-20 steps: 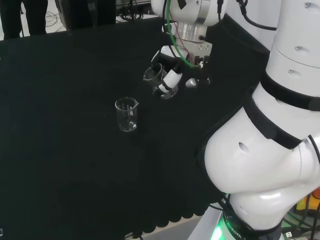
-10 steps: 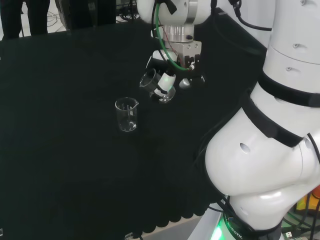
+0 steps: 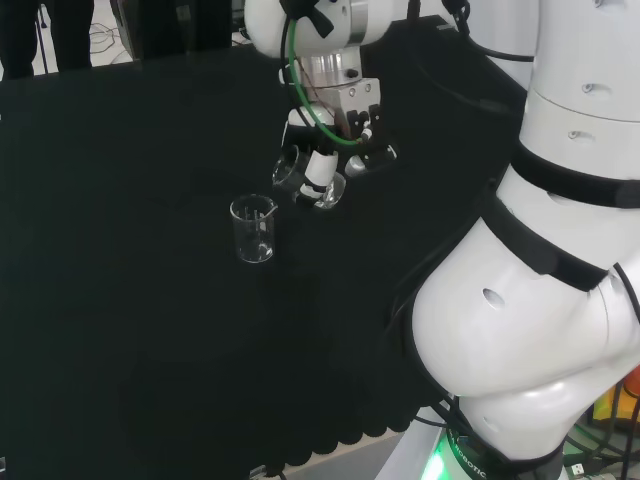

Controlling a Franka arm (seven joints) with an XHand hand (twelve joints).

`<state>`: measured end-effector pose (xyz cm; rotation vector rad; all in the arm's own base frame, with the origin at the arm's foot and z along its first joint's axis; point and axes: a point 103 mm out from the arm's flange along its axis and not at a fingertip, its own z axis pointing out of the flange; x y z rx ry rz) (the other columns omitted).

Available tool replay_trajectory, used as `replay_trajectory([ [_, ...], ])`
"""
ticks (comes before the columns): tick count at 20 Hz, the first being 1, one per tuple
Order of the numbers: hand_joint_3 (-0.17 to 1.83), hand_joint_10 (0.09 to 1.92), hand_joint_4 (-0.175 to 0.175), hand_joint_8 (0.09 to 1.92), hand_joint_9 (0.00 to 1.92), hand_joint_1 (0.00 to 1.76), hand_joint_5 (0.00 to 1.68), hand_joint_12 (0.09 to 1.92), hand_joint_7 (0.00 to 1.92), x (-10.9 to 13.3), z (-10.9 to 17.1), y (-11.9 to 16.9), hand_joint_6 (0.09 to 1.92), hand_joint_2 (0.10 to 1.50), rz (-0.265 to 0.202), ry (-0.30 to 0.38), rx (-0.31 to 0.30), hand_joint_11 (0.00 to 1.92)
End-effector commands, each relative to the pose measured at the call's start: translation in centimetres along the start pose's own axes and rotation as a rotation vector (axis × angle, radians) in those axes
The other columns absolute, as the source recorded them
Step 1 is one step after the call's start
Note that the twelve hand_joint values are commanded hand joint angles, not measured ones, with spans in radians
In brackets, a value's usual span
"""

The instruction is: Pour the water from the handheld beaker into the one on the table.

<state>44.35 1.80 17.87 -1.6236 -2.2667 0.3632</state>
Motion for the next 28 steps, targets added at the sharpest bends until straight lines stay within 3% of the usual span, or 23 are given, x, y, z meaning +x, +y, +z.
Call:
replay_trajectory([
  [1,0.65,0.63,-0.175,0.69,1.57,1.31,1.23,0.64,1.29,1.4,-0.3,0.3,0.71,0.66,-0.01,-0.054,0.04,1.31],
  [9,0.65,0.64,-0.175,0.69,1.57,1.31,1.23,0.65,1.28,2.7,-0.5,0.7,0.72,0.66,-0.016,-0.112,0.081,1.31],
  [15,0.66,0.64,-0.175,0.7,1.57,1.31,1.23,0.65,1.28,3.2,-0.8,1.0,0.72,0.66,-0.001,-0.188,0.123,1.31],
  [28,0.71,0.69,-0.175,0.77,1.57,1.31,1.2,0.69,1.26,3.3,-1.5,1.7,0.79,0.64,0.044,-0.26,0.199,1.29],
])
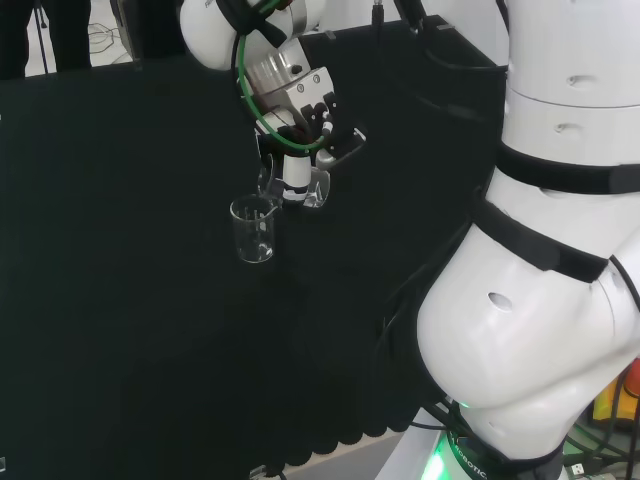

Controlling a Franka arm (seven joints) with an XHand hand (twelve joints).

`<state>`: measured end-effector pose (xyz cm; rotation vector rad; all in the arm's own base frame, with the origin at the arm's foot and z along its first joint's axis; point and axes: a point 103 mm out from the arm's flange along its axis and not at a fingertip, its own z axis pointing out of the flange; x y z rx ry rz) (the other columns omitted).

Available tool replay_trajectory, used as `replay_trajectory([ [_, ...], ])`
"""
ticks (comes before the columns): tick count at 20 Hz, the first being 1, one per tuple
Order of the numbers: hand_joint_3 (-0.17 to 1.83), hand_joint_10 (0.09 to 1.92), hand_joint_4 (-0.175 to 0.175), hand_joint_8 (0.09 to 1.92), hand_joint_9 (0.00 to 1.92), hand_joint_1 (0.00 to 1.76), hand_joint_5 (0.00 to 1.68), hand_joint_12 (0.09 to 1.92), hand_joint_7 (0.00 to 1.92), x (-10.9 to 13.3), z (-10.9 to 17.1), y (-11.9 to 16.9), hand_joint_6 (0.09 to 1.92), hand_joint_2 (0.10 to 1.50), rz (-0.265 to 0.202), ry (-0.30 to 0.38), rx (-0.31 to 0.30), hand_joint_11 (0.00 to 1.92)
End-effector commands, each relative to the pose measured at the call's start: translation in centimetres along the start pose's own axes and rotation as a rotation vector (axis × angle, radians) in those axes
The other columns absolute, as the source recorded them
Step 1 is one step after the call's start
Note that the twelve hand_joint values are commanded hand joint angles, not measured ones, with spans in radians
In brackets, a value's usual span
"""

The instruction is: Pour the water from the handheld beaker into the one on the table.

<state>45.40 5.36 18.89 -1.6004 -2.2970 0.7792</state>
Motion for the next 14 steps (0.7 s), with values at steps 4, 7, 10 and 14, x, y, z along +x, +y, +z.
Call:
replay_trajectory([
  [4,0.72,0.7,-0.175,0.78,1.57,1.31,1.2,0.7,1.26,0.31,-0.41,-0.08,0.8,0.64,0.015,-0.047,0.028,1.29],
  [7,0.73,0.7,-0.175,0.79,1.57,1.31,1.2,0.7,1.25,0.58,-0.6,-0.1,0.81,0.64,0.02,-0.06,0.041,1.29],
  [10,0.74,0.71,-0.175,0.8,1.57,1.31,1.19,0.71,1.25,0.79,-0.76,-0.19,0.82,0.63,0.025,-0.076,0.053,1.28],
  [14,0.75,0.72,-0.175,0.8,1.57,1.31,1.19,0.72,1.25,0.94,-0.82,-0.22,0.82,0.63,0.035,-0.103,0.082,1.28],
])
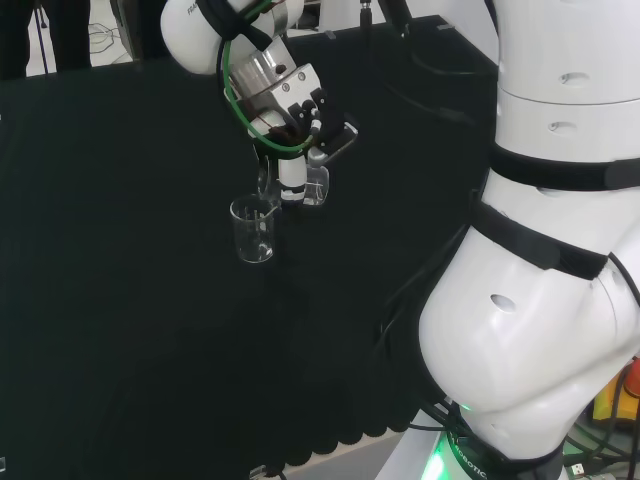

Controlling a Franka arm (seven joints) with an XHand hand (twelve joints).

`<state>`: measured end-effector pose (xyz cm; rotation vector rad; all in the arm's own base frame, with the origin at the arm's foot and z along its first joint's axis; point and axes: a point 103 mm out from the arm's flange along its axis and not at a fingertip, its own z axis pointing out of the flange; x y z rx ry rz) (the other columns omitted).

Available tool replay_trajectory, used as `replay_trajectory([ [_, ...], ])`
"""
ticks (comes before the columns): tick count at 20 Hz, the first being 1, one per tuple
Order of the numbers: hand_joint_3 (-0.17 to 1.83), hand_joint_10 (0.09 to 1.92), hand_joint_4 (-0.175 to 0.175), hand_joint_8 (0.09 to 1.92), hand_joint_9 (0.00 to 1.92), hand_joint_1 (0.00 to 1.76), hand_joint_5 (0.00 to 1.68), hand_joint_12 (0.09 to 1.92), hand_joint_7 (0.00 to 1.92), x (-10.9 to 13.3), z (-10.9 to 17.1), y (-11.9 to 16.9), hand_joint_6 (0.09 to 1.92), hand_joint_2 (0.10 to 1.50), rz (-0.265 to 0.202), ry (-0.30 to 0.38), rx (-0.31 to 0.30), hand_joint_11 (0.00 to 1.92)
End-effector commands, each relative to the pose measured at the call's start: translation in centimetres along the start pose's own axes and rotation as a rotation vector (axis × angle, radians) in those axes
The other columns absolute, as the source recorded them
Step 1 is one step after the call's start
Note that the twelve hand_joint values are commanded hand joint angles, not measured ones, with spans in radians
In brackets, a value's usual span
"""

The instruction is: Pour the water from the handheld beaker into the one on the table.

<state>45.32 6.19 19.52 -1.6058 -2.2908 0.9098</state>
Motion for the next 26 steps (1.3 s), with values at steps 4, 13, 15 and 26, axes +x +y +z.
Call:
replay_trajectory([
  [4,0.75,0.72,-0.175,0.8,1.57,1.31,1.19,0.72,1.25,0.0,0.0,0.0,0.82,0.63,0.028,-0.041,0.051,1.28],
  [13,0.75,0.73,-0.175,0.81,1.56,1.31,1.19,0.73,1.25,0.7,-0.4,0.1,0.83,0.63,0.031,-0.068,0.092,1.28],
  [15,0.75,0.73,-0.175,0.81,1.56,1.31,1.19,0.73,1.24,1.0,-0.5,0.2,0.83,0.63,0.031,-0.076,0.097,1.28],
  [26,0.76,0.73,-0.175,0.82,1.56,1.31,1.19,0.73,1.24,2.2,-1.5,0.4,0.84,0.63,0.034,-0.112,0.126,1.28],
])
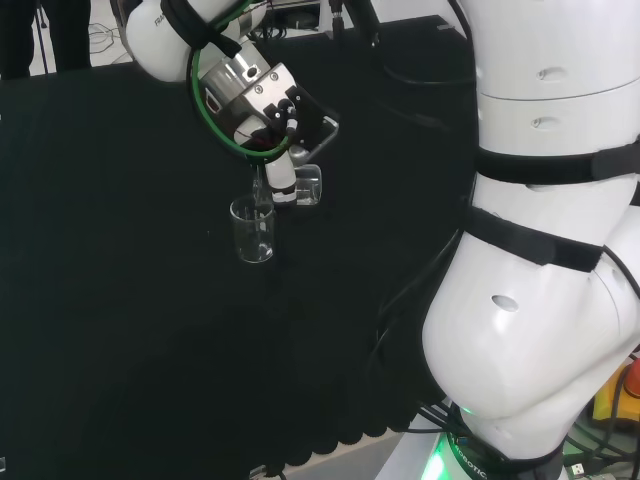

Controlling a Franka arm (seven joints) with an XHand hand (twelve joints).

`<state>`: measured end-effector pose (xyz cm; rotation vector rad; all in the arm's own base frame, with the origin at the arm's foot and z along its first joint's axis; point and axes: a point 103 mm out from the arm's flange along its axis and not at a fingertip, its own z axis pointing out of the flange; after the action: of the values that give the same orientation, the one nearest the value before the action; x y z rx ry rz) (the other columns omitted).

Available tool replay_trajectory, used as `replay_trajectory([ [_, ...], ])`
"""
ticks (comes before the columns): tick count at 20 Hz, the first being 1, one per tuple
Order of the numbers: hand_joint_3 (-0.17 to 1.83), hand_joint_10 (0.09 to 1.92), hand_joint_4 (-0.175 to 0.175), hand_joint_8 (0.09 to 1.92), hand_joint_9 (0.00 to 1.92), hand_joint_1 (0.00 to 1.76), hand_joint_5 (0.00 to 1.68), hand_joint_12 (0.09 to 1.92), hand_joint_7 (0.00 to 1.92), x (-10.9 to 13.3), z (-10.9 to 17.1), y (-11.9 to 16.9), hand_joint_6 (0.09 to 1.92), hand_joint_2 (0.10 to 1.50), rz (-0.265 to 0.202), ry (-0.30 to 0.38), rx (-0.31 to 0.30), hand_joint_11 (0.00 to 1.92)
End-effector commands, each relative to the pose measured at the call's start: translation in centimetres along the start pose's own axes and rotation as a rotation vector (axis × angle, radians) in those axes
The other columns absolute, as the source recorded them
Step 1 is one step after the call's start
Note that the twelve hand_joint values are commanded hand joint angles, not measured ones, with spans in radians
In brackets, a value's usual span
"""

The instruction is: Pour the water from the handheld beaker into the one on the table.

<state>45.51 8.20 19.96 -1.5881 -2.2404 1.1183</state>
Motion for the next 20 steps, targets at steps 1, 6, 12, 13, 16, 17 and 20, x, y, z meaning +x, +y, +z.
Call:
replay_trajectory([
  [1,0.76,0.73,-0.175,0.82,1.56,1.31,1.19,0.73,1.24,0.56,-0.43,0.06,0.84,0.63,0.008,-0.022,0.021,1.28],
  [6,0.76,0.73,-0.175,0.82,1.56,1.31,1.19,0.73,1.24,0.8,-0.67,0.11,0.84,0.62,0.016,-0.028,0.033,1.28],
  [12,0.76,0.74,-0.175,0.82,1.56,1.31,1.18,0.73,1.24,0.97,-1.05,0.04,0.84,0.62,0.026,-0.04,0.048,1.28],
  [13,0.77,0.74,-0.175,0.82,1.56,1.31,1.18,0.74,1.24,0.97,-1.17,-0.01,0.84,0.62,0.028,-0.043,0.05,1.28],
  [16,0.77,0.74,-0.175,0.83,1.56,1.31,1.18,0.74,1.24,1.18,-1.31,-0.02,0.85,0.62,0.03,-0.049,0.062,1.28],
  [17,0.77,0.74,-0.175,0.83,1.56,1.31,1.18,0.74,1.24,1.23,-1.34,-0.04,0.85,0.62,0.031,-0.052,0.064,1.28],
  [20,0.77,0.74,-0.175,0.83,1.56,1.31,1.18,0.74,1.24,1.38,-1.42,-0.08,0.85,0.62,0.031,-0.058,0.072,1.28],
])
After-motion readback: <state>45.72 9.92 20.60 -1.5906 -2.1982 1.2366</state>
